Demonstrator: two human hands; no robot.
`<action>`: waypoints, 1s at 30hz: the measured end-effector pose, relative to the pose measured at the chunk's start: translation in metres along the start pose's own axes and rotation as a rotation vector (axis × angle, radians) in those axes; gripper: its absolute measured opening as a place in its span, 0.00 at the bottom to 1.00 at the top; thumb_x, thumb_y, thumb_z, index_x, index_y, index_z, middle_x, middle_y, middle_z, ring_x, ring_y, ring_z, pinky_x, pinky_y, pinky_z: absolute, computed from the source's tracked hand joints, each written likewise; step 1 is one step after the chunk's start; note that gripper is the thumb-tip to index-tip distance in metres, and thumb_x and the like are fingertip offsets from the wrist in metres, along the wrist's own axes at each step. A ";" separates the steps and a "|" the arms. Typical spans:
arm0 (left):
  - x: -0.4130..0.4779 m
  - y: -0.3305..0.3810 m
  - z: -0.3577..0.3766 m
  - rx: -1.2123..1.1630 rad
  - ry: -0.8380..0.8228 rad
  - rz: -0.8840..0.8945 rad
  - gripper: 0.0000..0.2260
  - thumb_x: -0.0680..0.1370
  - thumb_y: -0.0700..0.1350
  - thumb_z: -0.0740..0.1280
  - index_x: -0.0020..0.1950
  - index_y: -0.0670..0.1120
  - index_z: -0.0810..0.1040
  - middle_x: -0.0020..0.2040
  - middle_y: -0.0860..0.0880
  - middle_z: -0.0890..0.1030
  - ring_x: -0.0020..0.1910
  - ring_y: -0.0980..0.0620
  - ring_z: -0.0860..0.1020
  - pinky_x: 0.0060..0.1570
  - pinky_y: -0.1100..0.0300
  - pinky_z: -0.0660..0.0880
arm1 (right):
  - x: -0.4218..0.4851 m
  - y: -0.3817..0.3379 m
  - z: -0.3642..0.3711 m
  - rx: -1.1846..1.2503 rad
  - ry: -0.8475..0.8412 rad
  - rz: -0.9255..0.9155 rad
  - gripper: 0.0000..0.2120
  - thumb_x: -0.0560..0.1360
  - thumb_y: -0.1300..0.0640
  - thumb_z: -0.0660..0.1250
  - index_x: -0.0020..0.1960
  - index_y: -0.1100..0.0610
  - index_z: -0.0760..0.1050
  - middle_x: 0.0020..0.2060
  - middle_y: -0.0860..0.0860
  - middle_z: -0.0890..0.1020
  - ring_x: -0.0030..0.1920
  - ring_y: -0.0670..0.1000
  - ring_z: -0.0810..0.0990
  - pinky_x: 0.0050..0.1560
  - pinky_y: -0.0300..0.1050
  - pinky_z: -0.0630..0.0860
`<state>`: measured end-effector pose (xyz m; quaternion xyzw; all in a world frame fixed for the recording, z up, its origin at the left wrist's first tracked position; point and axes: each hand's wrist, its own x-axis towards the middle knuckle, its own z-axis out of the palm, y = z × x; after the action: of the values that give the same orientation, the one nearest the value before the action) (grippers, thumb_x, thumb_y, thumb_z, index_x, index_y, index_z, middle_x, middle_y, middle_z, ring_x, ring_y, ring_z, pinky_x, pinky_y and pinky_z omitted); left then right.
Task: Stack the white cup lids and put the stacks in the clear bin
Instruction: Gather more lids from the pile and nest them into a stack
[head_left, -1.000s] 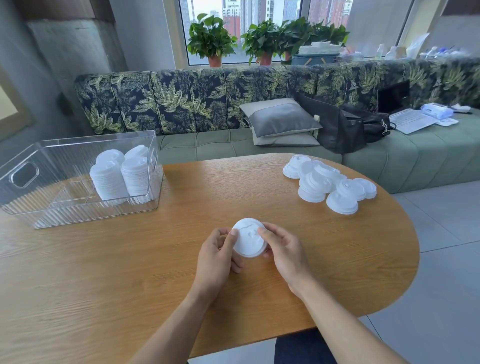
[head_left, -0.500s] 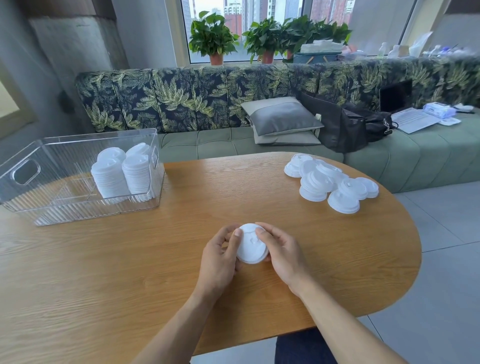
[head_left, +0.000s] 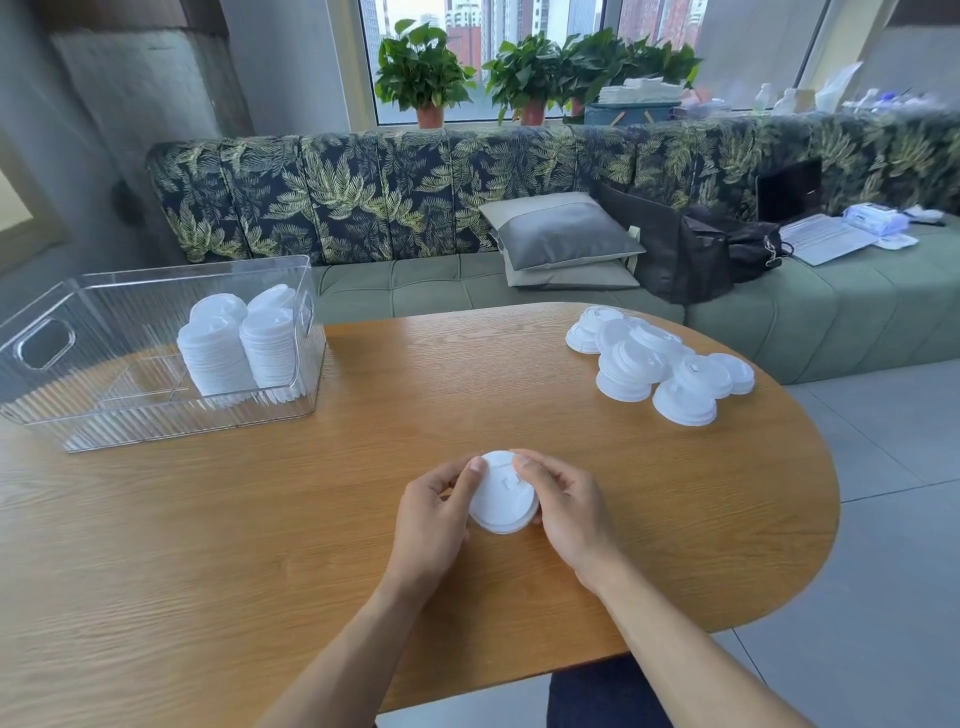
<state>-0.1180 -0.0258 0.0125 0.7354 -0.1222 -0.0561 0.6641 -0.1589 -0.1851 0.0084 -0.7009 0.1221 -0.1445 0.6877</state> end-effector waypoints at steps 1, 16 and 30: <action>0.000 0.000 0.000 0.005 -0.008 -0.008 0.10 0.83 0.55 0.67 0.57 0.55 0.87 0.36 0.57 0.84 0.26 0.58 0.72 0.27 0.64 0.71 | 0.000 0.000 0.000 0.015 0.024 0.002 0.07 0.82 0.52 0.69 0.53 0.45 0.86 0.43 0.41 0.88 0.44 0.38 0.84 0.44 0.34 0.76; 0.020 0.001 0.026 -0.091 -0.091 -0.146 0.18 0.81 0.59 0.66 0.55 0.45 0.83 0.31 0.38 0.82 0.26 0.46 0.78 0.29 0.59 0.78 | 0.012 0.006 -0.036 -0.022 0.365 -0.065 0.10 0.81 0.48 0.68 0.60 0.50 0.81 0.53 0.42 0.85 0.54 0.33 0.79 0.53 0.26 0.72; 0.066 0.015 0.151 -0.122 -0.180 -0.147 0.17 0.84 0.57 0.65 0.55 0.42 0.80 0.35 0.44 0.83 0.25 0.52 0.78 0.26 0.62 0.74 | 0.075 0.004 -0.152 -0.370 0.667 -0.060 0.16 0.80 0.51 0.70 0.66 0.54 0.76 0.64 0.48 0.75 0.69 0.50 0.68 0.71 0.54 0.69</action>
<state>-0.0928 -0.1895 0.0162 0.6925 -0.1234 -0.1779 0.6882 -0.1458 -0.3542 0.0088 -0.7310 0.3425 -0.3601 0.4676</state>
